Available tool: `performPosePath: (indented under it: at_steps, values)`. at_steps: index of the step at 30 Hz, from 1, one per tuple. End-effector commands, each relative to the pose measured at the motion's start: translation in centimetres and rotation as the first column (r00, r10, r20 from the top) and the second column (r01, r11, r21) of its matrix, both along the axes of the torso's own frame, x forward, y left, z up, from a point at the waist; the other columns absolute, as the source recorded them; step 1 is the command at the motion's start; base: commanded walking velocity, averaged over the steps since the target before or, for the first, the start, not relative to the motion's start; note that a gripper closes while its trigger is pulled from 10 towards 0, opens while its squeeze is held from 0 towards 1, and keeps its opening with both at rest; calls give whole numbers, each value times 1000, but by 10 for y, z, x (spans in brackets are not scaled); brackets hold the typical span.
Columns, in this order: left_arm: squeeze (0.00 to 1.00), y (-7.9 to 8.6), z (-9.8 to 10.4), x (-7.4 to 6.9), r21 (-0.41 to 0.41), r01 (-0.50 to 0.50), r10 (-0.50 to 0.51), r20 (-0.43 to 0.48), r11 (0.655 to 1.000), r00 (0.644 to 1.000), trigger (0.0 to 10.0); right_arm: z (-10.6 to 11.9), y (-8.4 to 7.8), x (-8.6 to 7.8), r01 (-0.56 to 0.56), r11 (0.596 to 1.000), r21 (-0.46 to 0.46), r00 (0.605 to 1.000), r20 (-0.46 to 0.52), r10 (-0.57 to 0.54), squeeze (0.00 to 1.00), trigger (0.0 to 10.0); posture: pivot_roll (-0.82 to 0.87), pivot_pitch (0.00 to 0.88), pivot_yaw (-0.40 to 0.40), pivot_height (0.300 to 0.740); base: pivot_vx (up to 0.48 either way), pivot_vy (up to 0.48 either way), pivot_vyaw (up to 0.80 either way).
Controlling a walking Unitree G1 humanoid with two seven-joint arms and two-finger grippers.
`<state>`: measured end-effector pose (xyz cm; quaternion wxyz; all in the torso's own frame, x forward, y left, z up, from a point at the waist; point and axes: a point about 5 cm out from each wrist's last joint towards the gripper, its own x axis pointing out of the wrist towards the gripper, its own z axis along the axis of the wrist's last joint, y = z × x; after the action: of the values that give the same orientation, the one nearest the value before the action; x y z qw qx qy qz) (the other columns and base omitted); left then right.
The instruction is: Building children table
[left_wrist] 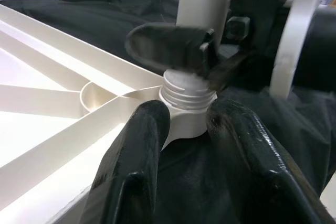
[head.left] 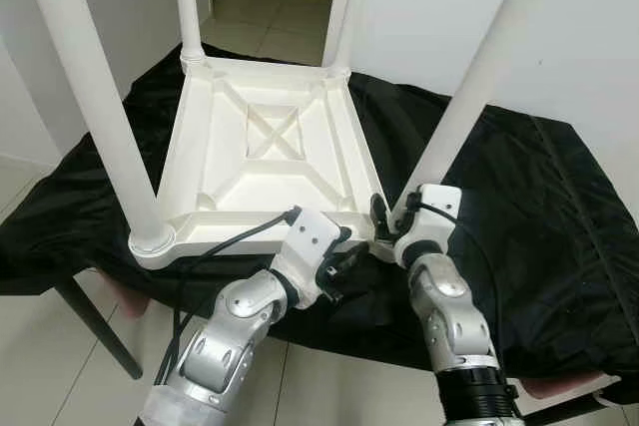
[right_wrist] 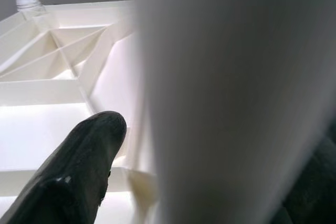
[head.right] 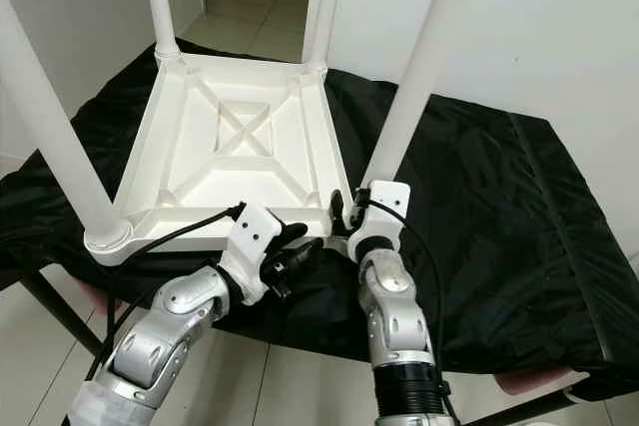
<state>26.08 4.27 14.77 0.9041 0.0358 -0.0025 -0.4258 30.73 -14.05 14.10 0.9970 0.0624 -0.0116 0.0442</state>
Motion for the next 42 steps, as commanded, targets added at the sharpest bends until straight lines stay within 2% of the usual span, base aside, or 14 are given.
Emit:
performPosePath:
  at_steps: [1,2,9,13,22,23,25,26,27,28,35,40,41,42]
  values:
    - [0,-1,0,2,6,-30,30,4,1000,1000,10000,-7,-10,-4,-47,999,12,998,-37,47,1000,10000,1,16,-151,740,0,0,0]
    - [0,-2,0,2,7,-30,30,6,1000,1000,10000,-10,-15,-4,-72,997,-6,996,-50,71,0,10000,1,16,-150,740,0,0,0]
    - [0,-1,1,4,6,-32,32,8,999,999,10000,-20,-28,-2,-257,962,-92,965,-81,250,0,10000,3,13,-145,740,0,0,0]
    - [0,-1,3,6,7,-28,28,15,1000,999,10000,-22,-25,2,-425,886,-185,905,-88,416,0,10000,7,9,-137,740,0,0,0]
    - [0,0,5,8,14,-26,26,26,1000,999,10000,-16,-27,22,-555,783,-282,831,-131,541,0,10000,20,0,-134,740,0,0,0]
    - [0,0,5,8,15,-27,27,28,1000,999,10000,-17,-28,24,-572,764,-300,819,-147,555,0,8980,20,0,-134,740,0,0,0]
    - [0,0,5,8,15,-27,27,28,1000,999,10000,-17,-28,24,-572,764,-300,819,-147,555,0,8980,20,0,-134,740,0,0,0]
    - [0,1,5,8,15,-30,29,29,999,999,10000,-18,-30,26,-580,758,-299,813,-164,558,0,1686,25,1,-137,740,0,0,0]
    - [0,1,5,8,15,-30,29,29,999,999,10000,-18,-30,26,-580,758,-299,813,-164,558,0,1686,25,1,-137,740,0,0,0]
    - [0,1,5,7,15,-33,32,30,999,999,10000,-21,-32,27,-589,750,-301,807,-179,562,0,0,32,2,-142,740,0,0,0]
    - [0,3,4,6,14,-44,44,27,999,999,10000,-32,-41,22,-611,746,-264,791,-215,572,0,0,44,4,-149,740,0,0,0]
    - [0,3,4,5,15,-45,45,25,999,999,10000,-33,-44,17,-559,803,-207,829,-171,533,0,902,39,7,-145,740,0,0,0]
    - [0,3,4,5,15,-45,44,24,999,999,10000,-33,-44,17,-548,812,-203,836,-163,524,0,8667,39,7,-145,740,0,0,0]
    - [0,3,4,5,15,-45,44,24,999,999,10000,-33,-44,17,-548,812,-203,836,-163,524,0,8667,39,7,-145,740,0,0,0]
